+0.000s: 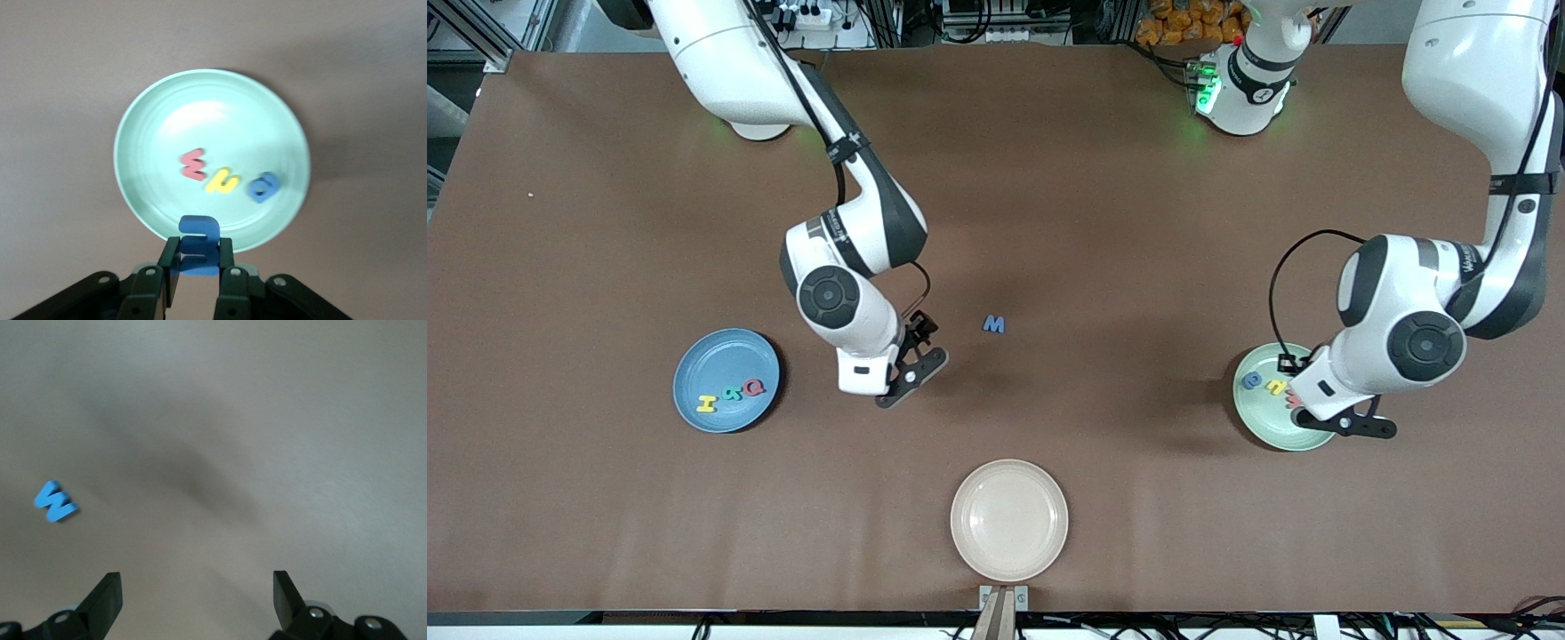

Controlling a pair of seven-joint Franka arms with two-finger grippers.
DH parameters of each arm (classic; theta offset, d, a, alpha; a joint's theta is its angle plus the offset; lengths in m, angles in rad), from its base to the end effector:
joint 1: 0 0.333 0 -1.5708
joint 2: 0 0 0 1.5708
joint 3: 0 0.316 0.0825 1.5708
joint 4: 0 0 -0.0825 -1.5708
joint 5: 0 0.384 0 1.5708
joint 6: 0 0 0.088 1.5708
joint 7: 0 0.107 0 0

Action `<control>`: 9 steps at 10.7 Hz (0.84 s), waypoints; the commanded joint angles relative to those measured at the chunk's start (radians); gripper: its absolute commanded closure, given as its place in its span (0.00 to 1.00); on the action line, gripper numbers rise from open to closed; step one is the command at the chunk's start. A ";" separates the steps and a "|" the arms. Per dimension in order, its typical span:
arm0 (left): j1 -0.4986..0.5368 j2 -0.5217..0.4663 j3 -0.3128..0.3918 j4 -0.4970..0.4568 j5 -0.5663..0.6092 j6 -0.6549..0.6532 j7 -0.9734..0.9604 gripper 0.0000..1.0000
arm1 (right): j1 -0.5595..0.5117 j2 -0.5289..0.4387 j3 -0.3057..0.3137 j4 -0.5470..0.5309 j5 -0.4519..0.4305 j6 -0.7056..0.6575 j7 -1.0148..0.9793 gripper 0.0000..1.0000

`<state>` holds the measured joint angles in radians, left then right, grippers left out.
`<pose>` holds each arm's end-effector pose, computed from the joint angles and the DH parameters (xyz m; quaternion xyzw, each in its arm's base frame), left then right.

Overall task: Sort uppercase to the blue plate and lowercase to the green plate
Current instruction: 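Release the m onto the green plate while the right gripper lowers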

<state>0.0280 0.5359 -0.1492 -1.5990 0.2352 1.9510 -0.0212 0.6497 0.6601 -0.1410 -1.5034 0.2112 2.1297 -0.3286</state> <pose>0.6670 -0.0534 0.3094 -0.9894 0.0957 0.0825 0.0721 0.6062 0.3672 0.2797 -0.9293 -0.3663 0.0166 0.0441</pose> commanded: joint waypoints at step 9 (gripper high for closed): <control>-0.057 -0.106 0.054 0.083 -0.040 -0.036 0.081 0.00 | 0.171 0.121 0.028 -0.015 -0.127 0.216 -0.159 0.00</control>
<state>-0.0089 0.4951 -0.1051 -1.5204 0.2154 1.9617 0.0494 0.8274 0.7733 -0.1228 -1.5173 0.0945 2.3324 -0.4505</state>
